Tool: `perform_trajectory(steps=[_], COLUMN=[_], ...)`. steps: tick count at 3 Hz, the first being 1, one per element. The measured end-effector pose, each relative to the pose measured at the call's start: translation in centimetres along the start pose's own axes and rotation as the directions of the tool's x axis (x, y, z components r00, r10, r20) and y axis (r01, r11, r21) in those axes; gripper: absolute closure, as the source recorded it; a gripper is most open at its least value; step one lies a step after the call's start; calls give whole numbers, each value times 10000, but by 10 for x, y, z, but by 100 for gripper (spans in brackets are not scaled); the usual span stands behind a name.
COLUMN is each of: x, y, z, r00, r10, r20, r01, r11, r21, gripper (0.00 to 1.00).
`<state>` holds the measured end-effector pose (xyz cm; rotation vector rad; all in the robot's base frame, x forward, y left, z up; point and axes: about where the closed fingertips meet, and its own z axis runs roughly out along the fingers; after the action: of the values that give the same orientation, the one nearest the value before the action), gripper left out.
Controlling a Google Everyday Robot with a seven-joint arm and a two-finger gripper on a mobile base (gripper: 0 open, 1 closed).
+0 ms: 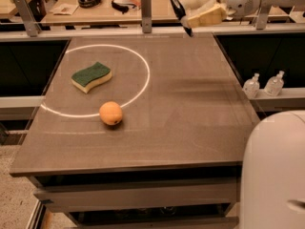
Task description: Move rxbar blueberry near sponge
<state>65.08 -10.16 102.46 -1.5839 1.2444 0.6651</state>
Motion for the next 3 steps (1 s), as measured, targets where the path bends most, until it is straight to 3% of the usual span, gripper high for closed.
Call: perform_trajectory(steps=[1, 2, 3], x=[6, 21, 46], y=[-9, -9, -2], z=[12, 45, 93], r00=[9884, 9714, 9501], r10=[648, 1499, 2542], r20=[1372, 1841, 1808], r01=[-751, -1676, -2654], r11=[9947, 9822, 9633], r21=[706, 850, 400], gripper=[100, 100, 100])
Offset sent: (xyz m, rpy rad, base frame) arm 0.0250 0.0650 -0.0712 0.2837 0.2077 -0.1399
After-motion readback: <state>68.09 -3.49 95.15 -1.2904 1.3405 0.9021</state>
